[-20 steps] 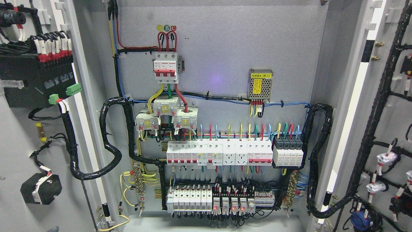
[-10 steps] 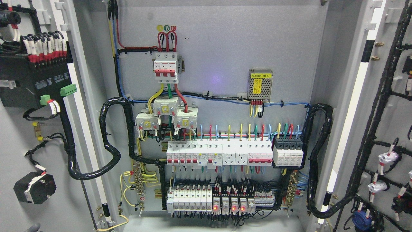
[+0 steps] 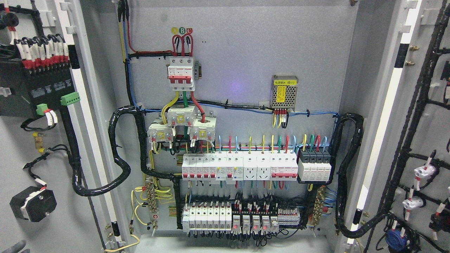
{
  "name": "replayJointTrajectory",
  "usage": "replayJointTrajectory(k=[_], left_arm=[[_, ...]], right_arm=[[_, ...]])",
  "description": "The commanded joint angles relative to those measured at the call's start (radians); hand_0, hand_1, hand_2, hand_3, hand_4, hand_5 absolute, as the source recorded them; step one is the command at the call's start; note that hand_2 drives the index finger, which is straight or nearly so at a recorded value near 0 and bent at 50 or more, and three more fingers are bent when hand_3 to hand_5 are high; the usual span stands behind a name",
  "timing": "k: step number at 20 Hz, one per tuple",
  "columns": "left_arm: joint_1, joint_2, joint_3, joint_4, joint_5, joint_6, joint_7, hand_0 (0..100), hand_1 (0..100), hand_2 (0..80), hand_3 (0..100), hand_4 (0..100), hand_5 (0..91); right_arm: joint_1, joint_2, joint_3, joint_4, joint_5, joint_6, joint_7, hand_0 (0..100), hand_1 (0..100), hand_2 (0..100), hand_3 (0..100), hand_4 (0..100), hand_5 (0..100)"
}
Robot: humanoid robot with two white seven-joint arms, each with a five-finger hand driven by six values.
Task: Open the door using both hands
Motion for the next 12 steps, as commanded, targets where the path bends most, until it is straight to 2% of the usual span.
replayJointTrajectory(k=[1, 7, 12], left_arm=[[0.0, 0.008, 0.034, 0.055, 0.039, 0.001, 0.0, 0, 0, 0.0, 0, 0, 0.0], [-0.003, 0.02, 0.053, 0.095, 0.075, 0.004, 0.0, 0, 0, 0.0, 0, 0, 0.0], [-0.006, 0.043, 0.057, 0.123, 0.125, 0.004, 0.0, 0, 0, 0.0, 0, 0, 0.0]], right_arm=[[0.014, 0.002, -0.026, 0.003, -0.005, 0.001, -0.005, 0, 0, 0, 0, 0, 0], [0.016, -0.001, -0.026, 0.01, -0.035, 0.001, -0.005, 0, 0, 0, 0, 0, 0], [0.051, 0.002, -0.044, 0.01, -0.035, 0.001, -0.005, 0, 0, 0, 0, 0, 0]])
